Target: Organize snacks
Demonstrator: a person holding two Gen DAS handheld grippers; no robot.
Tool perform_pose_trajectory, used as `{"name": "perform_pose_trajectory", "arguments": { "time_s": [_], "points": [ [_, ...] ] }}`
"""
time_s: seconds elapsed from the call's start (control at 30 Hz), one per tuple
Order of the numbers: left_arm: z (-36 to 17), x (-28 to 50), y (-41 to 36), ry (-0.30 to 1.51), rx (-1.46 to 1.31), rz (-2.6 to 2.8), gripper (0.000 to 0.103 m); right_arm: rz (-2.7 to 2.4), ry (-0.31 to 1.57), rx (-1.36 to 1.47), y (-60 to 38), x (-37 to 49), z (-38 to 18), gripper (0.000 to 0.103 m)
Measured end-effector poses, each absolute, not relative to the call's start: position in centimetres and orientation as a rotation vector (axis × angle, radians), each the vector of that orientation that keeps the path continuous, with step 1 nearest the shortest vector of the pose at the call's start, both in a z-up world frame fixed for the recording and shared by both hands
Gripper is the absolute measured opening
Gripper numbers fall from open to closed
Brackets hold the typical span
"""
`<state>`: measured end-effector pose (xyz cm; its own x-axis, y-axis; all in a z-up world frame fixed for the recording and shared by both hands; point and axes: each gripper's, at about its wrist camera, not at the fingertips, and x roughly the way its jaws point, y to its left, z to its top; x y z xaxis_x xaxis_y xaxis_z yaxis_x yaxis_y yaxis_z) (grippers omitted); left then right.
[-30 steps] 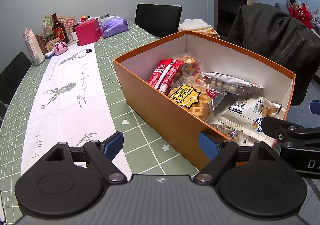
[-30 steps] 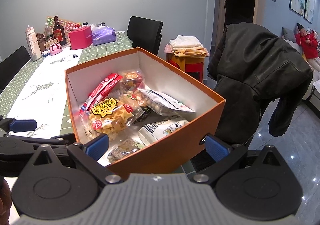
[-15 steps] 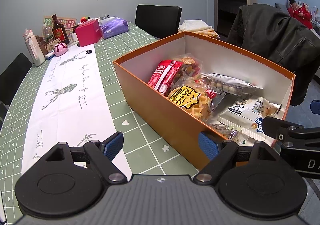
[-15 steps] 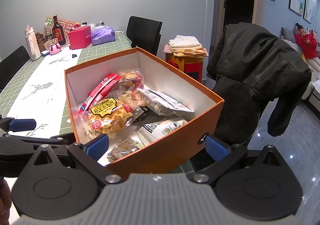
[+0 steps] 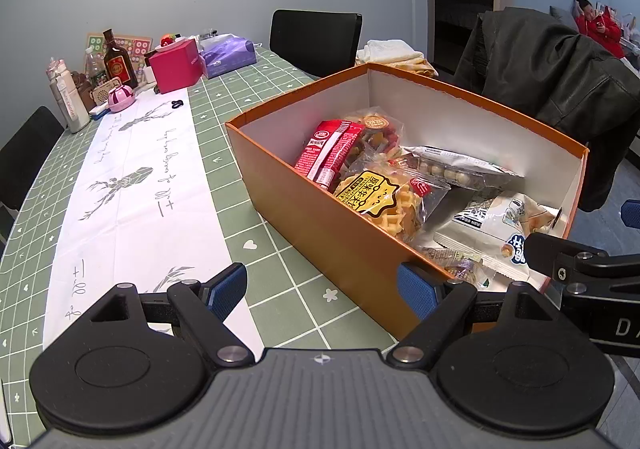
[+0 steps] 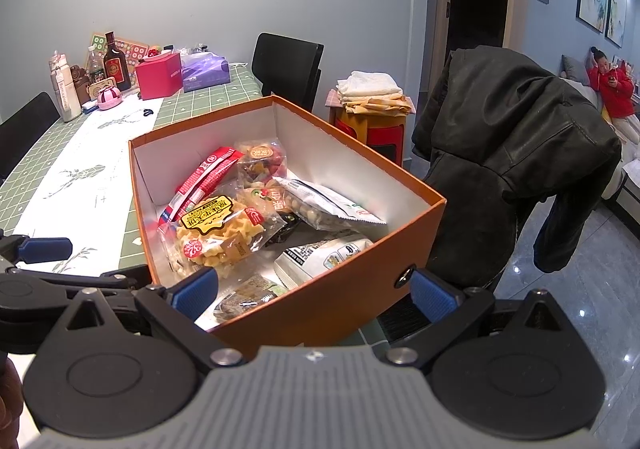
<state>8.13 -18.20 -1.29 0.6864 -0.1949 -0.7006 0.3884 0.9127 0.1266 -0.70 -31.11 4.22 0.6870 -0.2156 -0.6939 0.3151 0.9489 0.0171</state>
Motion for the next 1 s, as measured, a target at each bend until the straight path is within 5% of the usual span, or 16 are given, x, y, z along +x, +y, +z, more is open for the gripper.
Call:
{"name": "perform_pose_trajectory", "arguments": {
  "time_s": [1.0],
  "points": [
    [-1.19, 7.89, -18.21, 0.742, 0.274, -0.336, 0.099, -0.300, 0.756, 0.141, -31.18, -0.91, 4.24, 0.100]
  ]
}}
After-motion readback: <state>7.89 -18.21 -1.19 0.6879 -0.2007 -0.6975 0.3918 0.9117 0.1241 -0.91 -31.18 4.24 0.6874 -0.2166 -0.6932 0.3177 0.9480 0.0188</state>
